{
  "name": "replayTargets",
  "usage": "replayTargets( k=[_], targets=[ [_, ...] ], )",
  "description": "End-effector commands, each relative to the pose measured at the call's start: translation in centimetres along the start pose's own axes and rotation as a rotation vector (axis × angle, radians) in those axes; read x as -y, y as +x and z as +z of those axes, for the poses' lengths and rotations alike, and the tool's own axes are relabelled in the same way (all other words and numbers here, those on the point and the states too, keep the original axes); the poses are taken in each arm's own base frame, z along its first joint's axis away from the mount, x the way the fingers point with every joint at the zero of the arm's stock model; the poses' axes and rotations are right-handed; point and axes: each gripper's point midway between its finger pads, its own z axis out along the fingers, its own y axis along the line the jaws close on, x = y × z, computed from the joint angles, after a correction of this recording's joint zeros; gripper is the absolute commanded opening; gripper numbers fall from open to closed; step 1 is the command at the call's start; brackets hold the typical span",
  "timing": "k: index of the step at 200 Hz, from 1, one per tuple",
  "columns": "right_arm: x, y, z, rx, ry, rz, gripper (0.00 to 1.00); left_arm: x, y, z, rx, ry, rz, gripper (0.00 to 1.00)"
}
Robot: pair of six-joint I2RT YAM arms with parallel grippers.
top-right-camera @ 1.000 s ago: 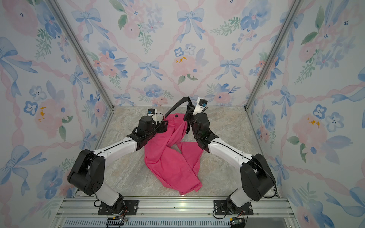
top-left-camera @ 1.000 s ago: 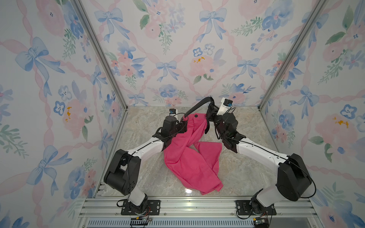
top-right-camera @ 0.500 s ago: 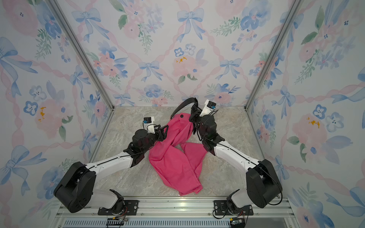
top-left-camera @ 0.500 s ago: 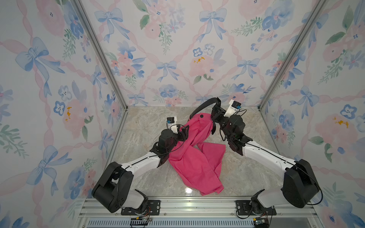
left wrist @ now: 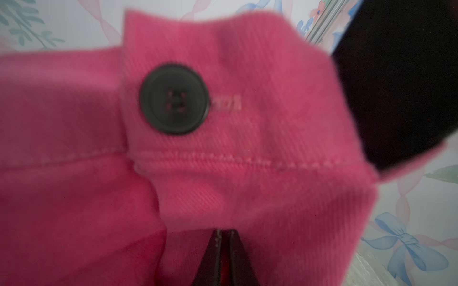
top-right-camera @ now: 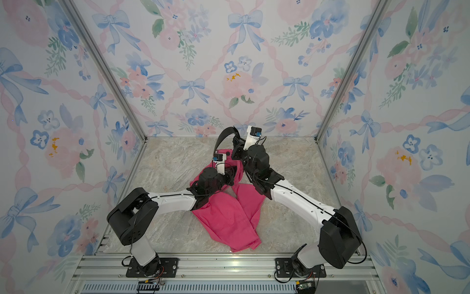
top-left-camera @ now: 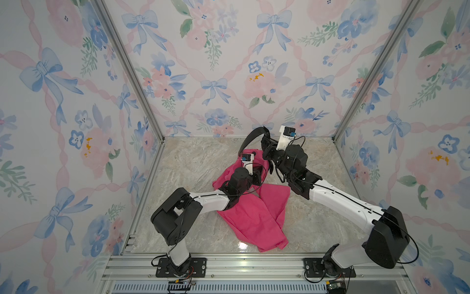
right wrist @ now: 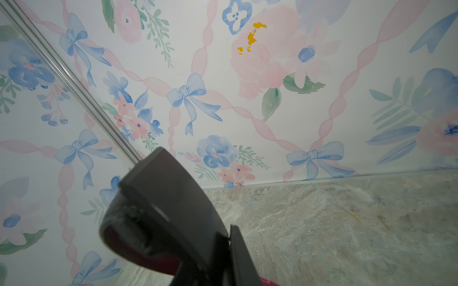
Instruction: Remove the belt from the trousers
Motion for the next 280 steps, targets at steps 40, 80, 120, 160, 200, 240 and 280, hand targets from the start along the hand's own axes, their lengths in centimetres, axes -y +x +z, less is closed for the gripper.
replayTargets(
  k=[40, 80, 120, 160, 200, 240, 280],
  targets=[
    [-1.1, -0.5, -0.2, -0.010, -0.008, -0.085, 0.00, -3.2, 7.7, -1.8, -0.147, -0.116, -0.011, 0.16],
    [0.5, 2.2, -1.4, -0.089, 0.018, -0.174, 0.00, -1.9, -0.5, -7.3, 0.055, -0.112, 0.173, 0.45],
    [1.0, 3.9, -2.8, -0.143, 0.016, -0.240, 0.00, 1.2, -10.1, -10.0, 0.284, -0.135, 0.396, 0.78],
    [1.1, 4.2, -4.0, -0.177, -0.003, -0.283, 0.00, 1.7, -13.8, -6.8, 0.325, -0.154, 0.446, 0.83],
    [1.3, 3.9, -5.0, -0.181, -0.011, -0.341, 0.00, -0.8, -19.5, -4.6, 0.376, -0.167, 0.404, 0.61],
    [0.0, 0.5, -2.6, -0.151, -0.026, -0.389, 0.00, 3.0, -31.4, -8.6, 0.499, -0.114, 0.560, 0.00],
    [-3.0, 0.2, 1.3, -0.149, -0.110, -0.402, 0.00, 6.1, -35.6, -10.5, 0.386, -0.132, 0.715, 0.00]
  ],
)
